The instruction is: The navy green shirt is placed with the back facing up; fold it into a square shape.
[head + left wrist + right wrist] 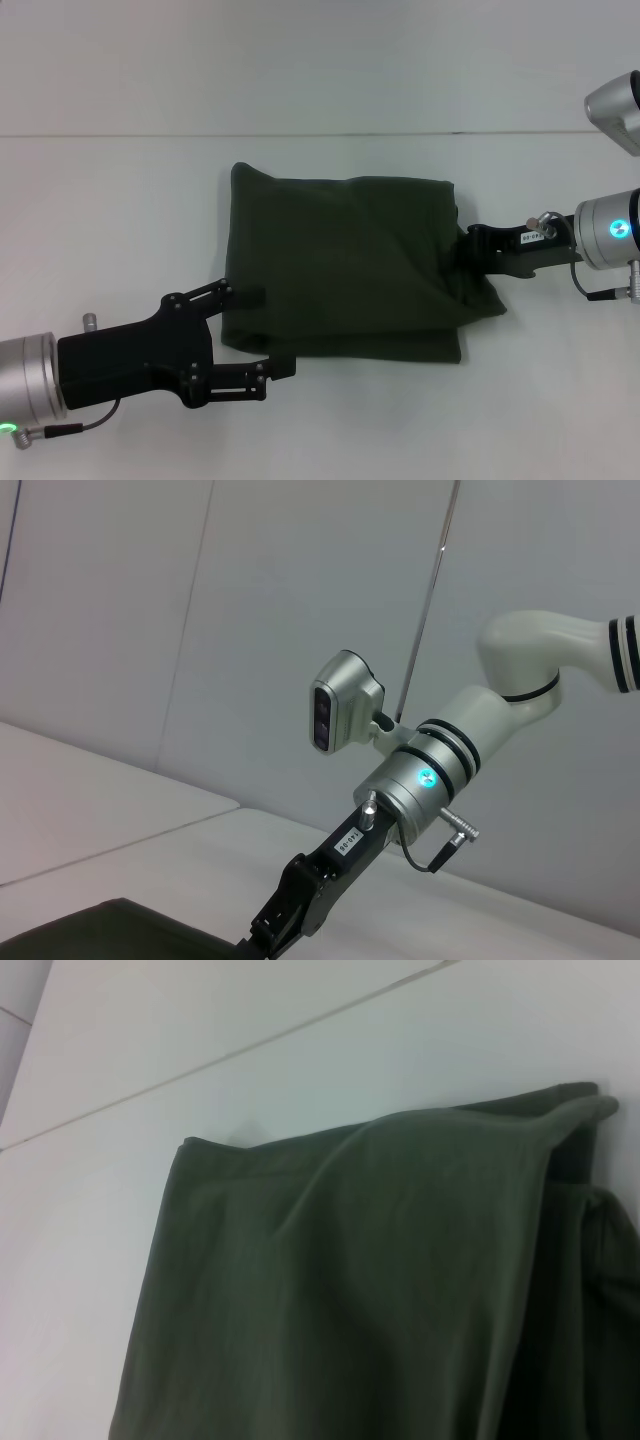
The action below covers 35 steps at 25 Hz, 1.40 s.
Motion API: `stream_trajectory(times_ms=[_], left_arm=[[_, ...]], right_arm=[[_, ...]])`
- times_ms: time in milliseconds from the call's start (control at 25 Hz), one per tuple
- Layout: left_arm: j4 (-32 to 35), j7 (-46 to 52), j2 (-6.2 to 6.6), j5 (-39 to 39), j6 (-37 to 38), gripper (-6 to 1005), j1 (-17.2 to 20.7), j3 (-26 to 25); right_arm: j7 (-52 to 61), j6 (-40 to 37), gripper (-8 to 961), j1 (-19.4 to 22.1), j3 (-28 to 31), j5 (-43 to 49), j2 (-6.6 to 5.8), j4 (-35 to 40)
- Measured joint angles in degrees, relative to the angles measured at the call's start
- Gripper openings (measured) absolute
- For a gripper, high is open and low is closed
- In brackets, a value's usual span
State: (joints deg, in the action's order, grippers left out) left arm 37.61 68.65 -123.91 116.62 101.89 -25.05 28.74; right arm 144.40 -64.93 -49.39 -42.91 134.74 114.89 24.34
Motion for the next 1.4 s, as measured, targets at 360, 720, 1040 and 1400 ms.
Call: stream_trajectory(times_ms=[360,720,1040,1400], left_arm=[[0.0,0.1,-0.02,0.0,0.2,946,0.0,0.0],[0.0,0.1,-0.02,0.0,0.2,936,0.0,0.0],[0.0,0.7,-0.02,0.0,0.2,926,-0.1,0.0],[0.0,0.8,-0.02,-0.1,0.2,915,-0.3,0.0]], right_arm=[[-0.5,0.0,59,0.3,-0.2,0.0,-0.02,0.2],[-1.6,1.0,18,1.3,1.0,-0.9,-0.40,0.6],[-2.2,-0.1,15,3.0,1.5,-4.9,-1.14,1.6],[-2.1,3.7,18,3.5,0.9,-4.7,-0.89,1.2]])
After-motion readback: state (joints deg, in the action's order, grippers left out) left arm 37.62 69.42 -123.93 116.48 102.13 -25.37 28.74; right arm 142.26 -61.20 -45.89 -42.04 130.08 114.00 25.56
